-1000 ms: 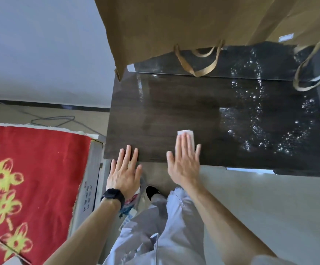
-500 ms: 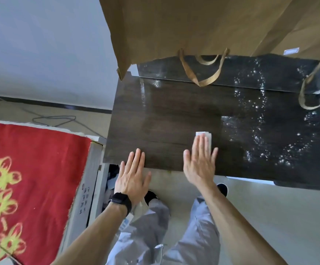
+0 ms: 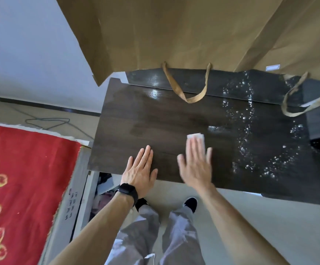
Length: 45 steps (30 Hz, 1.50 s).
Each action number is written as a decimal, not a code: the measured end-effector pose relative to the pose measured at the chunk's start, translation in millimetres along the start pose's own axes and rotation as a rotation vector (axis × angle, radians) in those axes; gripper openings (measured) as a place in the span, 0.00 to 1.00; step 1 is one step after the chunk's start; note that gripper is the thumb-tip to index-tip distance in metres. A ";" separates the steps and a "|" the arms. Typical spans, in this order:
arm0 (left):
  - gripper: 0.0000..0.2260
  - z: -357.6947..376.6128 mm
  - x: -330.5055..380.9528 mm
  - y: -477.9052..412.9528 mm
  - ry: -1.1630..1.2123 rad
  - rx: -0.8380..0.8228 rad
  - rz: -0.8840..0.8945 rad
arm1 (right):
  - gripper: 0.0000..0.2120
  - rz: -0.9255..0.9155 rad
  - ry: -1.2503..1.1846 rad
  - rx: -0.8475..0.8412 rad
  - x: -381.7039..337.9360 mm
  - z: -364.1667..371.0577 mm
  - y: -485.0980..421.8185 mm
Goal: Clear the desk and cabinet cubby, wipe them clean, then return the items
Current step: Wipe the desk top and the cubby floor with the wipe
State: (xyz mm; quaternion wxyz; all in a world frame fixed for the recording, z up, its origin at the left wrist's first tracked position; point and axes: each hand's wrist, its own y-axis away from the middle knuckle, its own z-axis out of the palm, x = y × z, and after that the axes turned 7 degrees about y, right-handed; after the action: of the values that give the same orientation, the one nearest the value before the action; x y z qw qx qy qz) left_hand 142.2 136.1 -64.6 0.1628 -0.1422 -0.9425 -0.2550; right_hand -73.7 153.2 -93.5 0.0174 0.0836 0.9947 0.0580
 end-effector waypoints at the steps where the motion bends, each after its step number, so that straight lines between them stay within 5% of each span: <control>1: 0.30 3.5 6.1 -0.7 0.018 0.009 -0.022 | 0.32 -0.165 0.016 -0.021 -9.0 0.5 7.3; 3: 0.30 7.8 13.7 -2.2 0.051 0.029 -0.060 | 0.31 -0.302 0.034 -0.034 19.0 -2.2 -9.4; 7: 0.30 10.8 19.2 -4.4 0.023 0.051 -0.107 | 0.33 0.189 0.046 -0.048 124.2 -6.2 -57.5; 10: 0.30 13.8 31.9 -12.4 0.023 0.102 -0.150 | 0.36 0.302 -0.072 -0.012 112.8 -10.6 -62.5; 12: 0.31 17.9 44.2 -23.8 0.027 0.135 -0.195 | 0.34 0.085 -0.080 0.012 70.8 -8.3 -46.0; 14: 0.31 20.5 60.4 -40.0 0.038 0.157 -0.233 | 0.32 -0.318 -0.034 0.006 46.1 0.3 -33.5; 16: 0.31 22.1 77.7 -54.2 0.017 0.176 -0.237 | 0.30 -0.463 -0.019 0.008 65.3 0.7 -55.5; 21: 0.30 24.6 87.7 -61.1 -0.032 0.195 -0.275 | 0.35 0.138 -0.014 -0.006 171.0 -9.1 -110.2; 23: 0.31 25.2 87.2 -60.4 -0.035 0.200 -0.273 | 0.37 0.208 -0.068 0.002 150.7 -16.9 -109.9; 28: 0.31 26.4 93.4 -64.8 -0.031 0.206 -0.298 | 0.33 -0.413 -0.094 -0.045 47.5 -10.6 -118.0; 31: 0.30 25.8 98.9 -67.2 -0.016 0.208 -0.326 | 0.33 -0.421 -0.048 -0.068 54.1 -15.5 -158.8; 41: 0.31 20.4 103.1 -65.9 -0.059 0.204 -0.314 | 0.37 0.540 -0.191 -0.014 193.3 -21.9 -144.5; 43: 0.32 18.3 107.8 -73.1 -0.074 0.216 -0.328 | 0.38 0.425 -0.168 -0.003 163.7 -24.0 -147.6; 45: 0.32 16.3 113.2 -85.2 -0.092 0.260 -0.286 | 0.36 0.041 -0.085 0.018 122.7 -15.8 -143.4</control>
State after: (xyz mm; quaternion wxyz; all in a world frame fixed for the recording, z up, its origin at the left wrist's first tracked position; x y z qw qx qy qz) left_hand 5.9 95.0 -72.0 0.0985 0.0040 -0.9846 -0.1447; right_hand -218.9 31.7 -97.8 0.0577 0.1066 0.9916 0.0457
